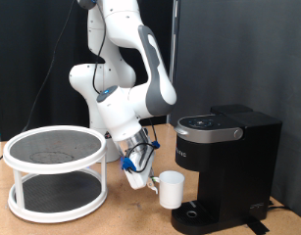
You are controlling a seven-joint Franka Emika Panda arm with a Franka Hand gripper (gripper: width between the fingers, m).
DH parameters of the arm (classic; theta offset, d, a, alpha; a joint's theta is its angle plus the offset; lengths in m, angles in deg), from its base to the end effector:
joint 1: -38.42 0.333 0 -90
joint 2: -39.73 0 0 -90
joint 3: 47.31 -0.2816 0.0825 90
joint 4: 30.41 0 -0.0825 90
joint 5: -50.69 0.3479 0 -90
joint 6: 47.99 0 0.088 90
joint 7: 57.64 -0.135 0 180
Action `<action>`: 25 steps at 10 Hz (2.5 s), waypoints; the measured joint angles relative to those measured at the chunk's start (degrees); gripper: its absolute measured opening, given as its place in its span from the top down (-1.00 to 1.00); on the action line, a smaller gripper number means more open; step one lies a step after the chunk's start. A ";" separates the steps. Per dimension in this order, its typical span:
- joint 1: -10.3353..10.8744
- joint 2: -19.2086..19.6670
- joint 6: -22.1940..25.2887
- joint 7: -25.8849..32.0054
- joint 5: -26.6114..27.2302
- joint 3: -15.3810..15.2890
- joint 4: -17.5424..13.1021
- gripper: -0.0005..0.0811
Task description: Make a cup of coffee with the keurig machine
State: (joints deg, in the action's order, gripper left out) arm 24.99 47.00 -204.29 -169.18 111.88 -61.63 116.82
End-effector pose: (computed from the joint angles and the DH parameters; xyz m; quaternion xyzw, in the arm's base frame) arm 0.4224 -0.0127 0.1864 -0.1064 0.9682 0.1835 0.1326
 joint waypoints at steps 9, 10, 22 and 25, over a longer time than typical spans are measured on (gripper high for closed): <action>0.23 4.26 -2.31 0.25 3.59 -3.02 -3.60 0.97; 0.23 4.27 -2.31 0.26 3.61 -3.02 -3.62 0.97; 0.16 4.42 -2.31 1.26 4.28 -3.04 -3.59 0.96; 0.13 4.42 -2.29 1.22 4.28 -3.03 -3.55 -0.09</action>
State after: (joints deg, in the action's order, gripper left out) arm 25.12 51.42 -206.58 -167.97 116.16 -64.66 113.28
